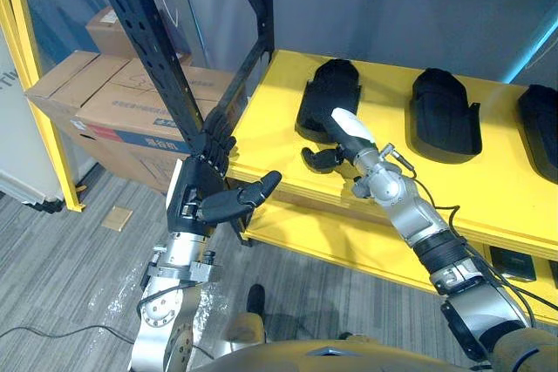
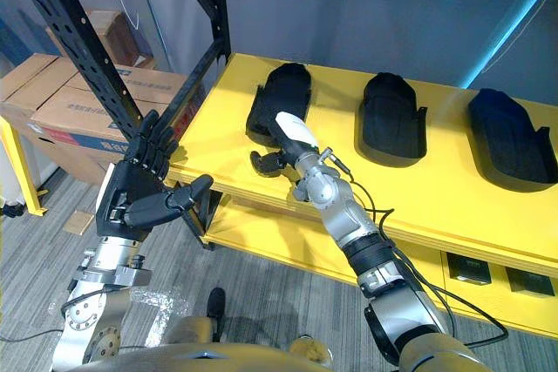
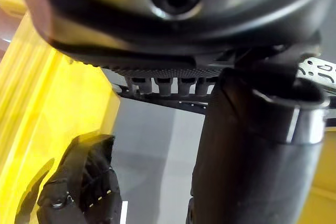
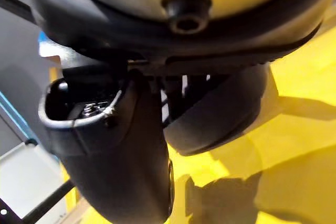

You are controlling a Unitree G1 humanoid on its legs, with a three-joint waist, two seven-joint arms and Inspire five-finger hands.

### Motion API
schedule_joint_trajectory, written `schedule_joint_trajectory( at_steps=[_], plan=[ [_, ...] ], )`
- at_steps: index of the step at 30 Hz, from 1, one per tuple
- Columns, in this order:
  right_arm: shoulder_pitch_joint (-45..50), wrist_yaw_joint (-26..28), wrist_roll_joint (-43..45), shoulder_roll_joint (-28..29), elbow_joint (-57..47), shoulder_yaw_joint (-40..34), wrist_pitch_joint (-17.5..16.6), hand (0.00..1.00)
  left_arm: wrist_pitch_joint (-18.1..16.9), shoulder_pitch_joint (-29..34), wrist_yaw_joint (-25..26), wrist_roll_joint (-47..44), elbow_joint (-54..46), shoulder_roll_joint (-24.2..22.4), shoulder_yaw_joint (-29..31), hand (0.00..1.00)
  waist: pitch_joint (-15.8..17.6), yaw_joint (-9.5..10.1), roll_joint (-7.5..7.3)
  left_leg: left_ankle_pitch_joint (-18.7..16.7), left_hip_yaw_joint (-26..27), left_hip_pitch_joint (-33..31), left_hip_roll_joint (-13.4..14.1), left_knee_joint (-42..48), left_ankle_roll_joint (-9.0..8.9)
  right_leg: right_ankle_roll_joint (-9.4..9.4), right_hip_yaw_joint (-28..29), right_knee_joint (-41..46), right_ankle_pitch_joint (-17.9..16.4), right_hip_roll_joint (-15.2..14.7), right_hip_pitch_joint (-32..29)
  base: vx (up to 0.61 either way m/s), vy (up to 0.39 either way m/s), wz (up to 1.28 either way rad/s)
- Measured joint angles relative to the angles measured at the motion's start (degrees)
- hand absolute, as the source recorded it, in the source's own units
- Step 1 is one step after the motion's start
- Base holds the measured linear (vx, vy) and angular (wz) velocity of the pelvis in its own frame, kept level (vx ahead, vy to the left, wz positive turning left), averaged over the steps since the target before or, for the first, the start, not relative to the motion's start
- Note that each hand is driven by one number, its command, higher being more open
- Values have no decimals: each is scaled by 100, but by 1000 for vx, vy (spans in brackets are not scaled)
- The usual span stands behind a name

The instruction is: Walk over and take three plastic housings, then place them on the shelf

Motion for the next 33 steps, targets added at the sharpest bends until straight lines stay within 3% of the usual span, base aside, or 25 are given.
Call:
schedule_joint_trajectory(
  at_steps=[8,17,33],
  plan=[
    [-104,32,-2,-27,248,166,-444,0,3,-5,-62,0,-1,-5,3,100,-29,1,0,11,-11,3,-6,-1,12,-17,-19,-9,8,-3,13,0,0,0],
    [-199,-26,94,-26,664,237,-576,0,5,-6,-107,0,-1,-3,18,100,-147,23,-53,11,-81,2,-31,-2,21,-39,-99,-85,26,-10,89,-2,-3,4],
    [-748,-906,206,104,1855,241,-715,0,7,-8,-157,1,-1,-20,3,100,-122,173,8,38,-217,-32,-48,-2,31,-44,-269,-125,57,2,171,-10,-18,4]
  ],
)
